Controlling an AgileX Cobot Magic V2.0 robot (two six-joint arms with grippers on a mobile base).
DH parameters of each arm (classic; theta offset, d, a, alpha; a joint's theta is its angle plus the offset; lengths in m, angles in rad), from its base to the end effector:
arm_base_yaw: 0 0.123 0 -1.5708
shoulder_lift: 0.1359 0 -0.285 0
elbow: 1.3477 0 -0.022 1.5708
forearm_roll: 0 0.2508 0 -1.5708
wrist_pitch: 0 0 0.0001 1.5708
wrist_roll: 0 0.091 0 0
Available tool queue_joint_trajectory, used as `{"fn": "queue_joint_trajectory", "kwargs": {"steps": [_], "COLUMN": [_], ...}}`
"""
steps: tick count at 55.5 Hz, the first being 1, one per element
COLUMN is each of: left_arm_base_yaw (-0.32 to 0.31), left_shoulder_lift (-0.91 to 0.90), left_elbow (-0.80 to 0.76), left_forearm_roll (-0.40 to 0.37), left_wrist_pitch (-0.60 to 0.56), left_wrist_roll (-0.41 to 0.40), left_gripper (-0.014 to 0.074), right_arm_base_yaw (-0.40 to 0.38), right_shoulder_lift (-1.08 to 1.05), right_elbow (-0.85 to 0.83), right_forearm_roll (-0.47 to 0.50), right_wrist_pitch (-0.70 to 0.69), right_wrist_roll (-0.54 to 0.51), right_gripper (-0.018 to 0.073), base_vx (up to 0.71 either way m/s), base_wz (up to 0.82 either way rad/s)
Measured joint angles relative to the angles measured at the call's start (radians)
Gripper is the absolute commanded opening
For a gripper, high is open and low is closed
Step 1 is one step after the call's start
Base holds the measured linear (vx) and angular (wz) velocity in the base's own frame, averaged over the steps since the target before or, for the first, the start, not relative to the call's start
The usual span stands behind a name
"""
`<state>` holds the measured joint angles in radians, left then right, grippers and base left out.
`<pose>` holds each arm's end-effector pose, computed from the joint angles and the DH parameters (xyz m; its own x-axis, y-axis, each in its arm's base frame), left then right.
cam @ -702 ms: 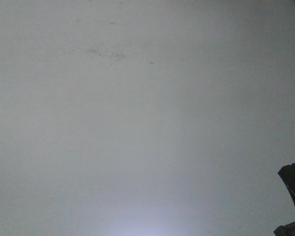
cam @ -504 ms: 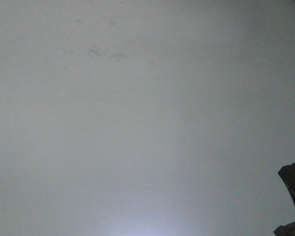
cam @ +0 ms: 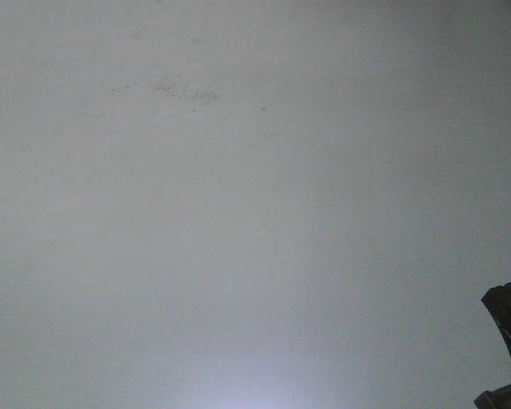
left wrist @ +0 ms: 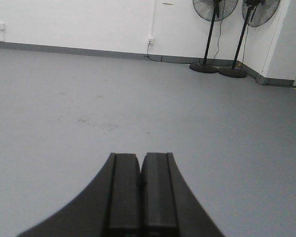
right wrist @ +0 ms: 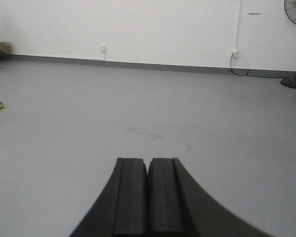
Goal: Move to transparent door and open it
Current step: 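Drive the base across the room toward the glass sliding door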
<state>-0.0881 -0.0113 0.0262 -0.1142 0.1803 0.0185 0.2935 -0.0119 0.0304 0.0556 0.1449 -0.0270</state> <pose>0.0558 -0.0068 0.1887 -0.1159 -0.0838 -0.9897 0.0978 0.9906 -0.0954 0.0540 0.0171 0.1904 -0.0810 0.0048 -0.9967 -0.2948 0.9551 0.0285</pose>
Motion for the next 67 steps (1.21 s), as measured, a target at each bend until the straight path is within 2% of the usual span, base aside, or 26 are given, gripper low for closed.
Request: {"fn": "queue_joint_trajectory", "kwargs": {"steps": [31, 50, 67], "left_arm_base_yaw": [0.0, 0.0, 0.0], "left_shoulder_lift": [0.0, 0.0, 0.0], "left_elbow": [0.0, 0.0, 0.0], "left_forearm_roll": [0.0, 0.0, 0.0], "left_wrist_pitch": [0.0, 0.0, 0.0], "left_wrist_roll": [0.0, 0.0, 0.0], "left_gripper": [0.0, 0.0, 0.0], "right_arm_base_yaw": [0.0, 0.0, 0.0], "right_shoulder_lift": [0.0, 0.0, 0.0], "right_elbow": [0.0, 0.0, 0.0], "right_forearm_roll": [0.0, 0.0, 0.0], "right_wrist_pitch": [0.0, 0.0, 0.0], "right_wrist_roll": [0.0, 0.0, 0.0], "right_gripper": [-0.0001, -0.0001, -0.0001], "base_vx": [0.08, 0.28, 0.37], "base_wz": [0.03, 0.07, 0.33]}}
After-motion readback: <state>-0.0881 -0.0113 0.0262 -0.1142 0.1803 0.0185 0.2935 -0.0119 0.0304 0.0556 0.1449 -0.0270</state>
